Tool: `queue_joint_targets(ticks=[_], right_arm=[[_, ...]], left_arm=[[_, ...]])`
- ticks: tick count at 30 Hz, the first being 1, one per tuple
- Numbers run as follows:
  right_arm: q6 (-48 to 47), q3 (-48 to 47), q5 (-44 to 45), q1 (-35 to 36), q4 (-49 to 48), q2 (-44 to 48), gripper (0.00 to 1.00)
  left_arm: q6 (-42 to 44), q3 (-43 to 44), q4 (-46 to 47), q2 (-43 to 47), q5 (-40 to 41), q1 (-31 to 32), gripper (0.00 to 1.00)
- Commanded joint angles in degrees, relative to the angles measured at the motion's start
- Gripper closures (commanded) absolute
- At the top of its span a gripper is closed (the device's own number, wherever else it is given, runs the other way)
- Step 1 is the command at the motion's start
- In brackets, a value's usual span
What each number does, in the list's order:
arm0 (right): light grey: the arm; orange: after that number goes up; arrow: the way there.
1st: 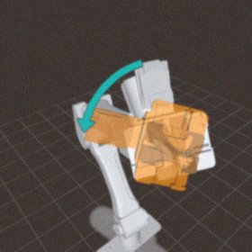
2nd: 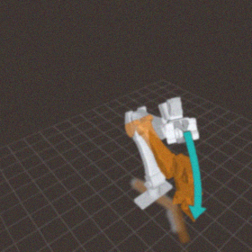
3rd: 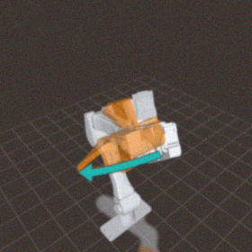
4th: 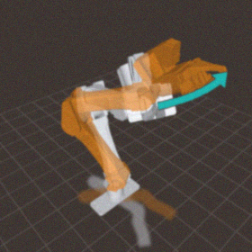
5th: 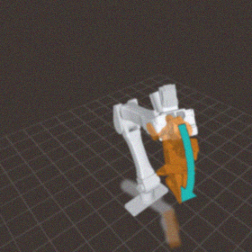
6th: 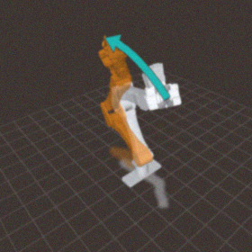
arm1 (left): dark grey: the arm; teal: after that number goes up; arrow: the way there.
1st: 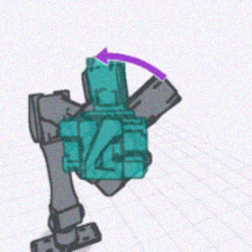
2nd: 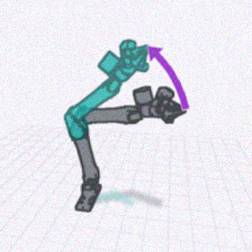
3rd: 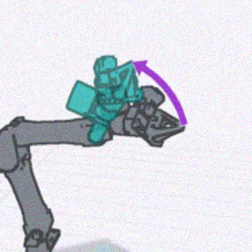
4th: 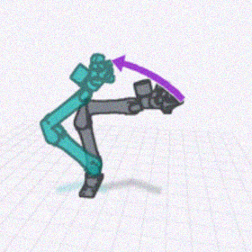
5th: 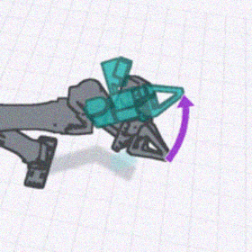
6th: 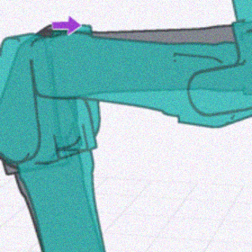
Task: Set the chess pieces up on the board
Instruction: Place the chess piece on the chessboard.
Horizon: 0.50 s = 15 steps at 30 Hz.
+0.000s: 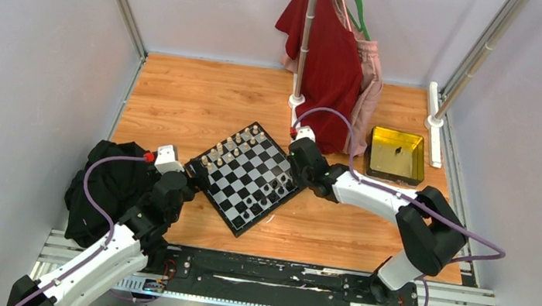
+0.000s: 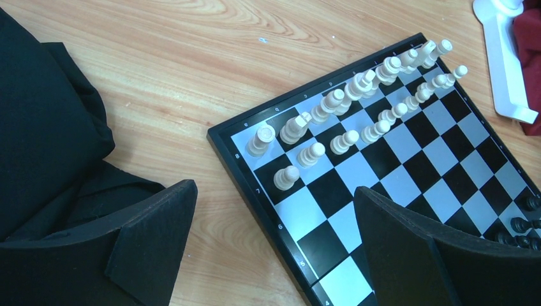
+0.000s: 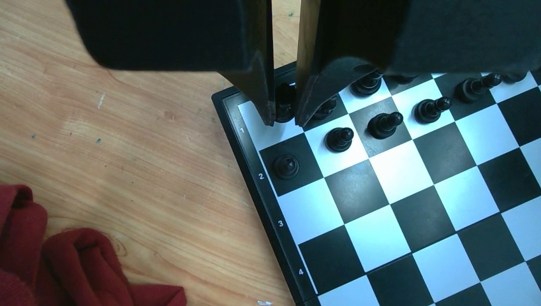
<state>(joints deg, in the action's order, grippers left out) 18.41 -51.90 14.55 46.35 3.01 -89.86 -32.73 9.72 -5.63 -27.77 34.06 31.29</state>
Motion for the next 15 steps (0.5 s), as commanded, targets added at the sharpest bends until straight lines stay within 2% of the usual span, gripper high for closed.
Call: queue_joint_targets(ticks=[1,15], right_arm=[[-0.66,-1.62,0.3,0.67,0.16,-1.39,1.0],[-0.16,-0.73,-0.18,0.11,-0.96,-2.93,0.99]], left_arm=[[0.78,-0.14,2.03,-0.04,0.33,0.35,0.0],[0.82,-0.21,2.11,-0.16,0.2,0.31,0.0]])
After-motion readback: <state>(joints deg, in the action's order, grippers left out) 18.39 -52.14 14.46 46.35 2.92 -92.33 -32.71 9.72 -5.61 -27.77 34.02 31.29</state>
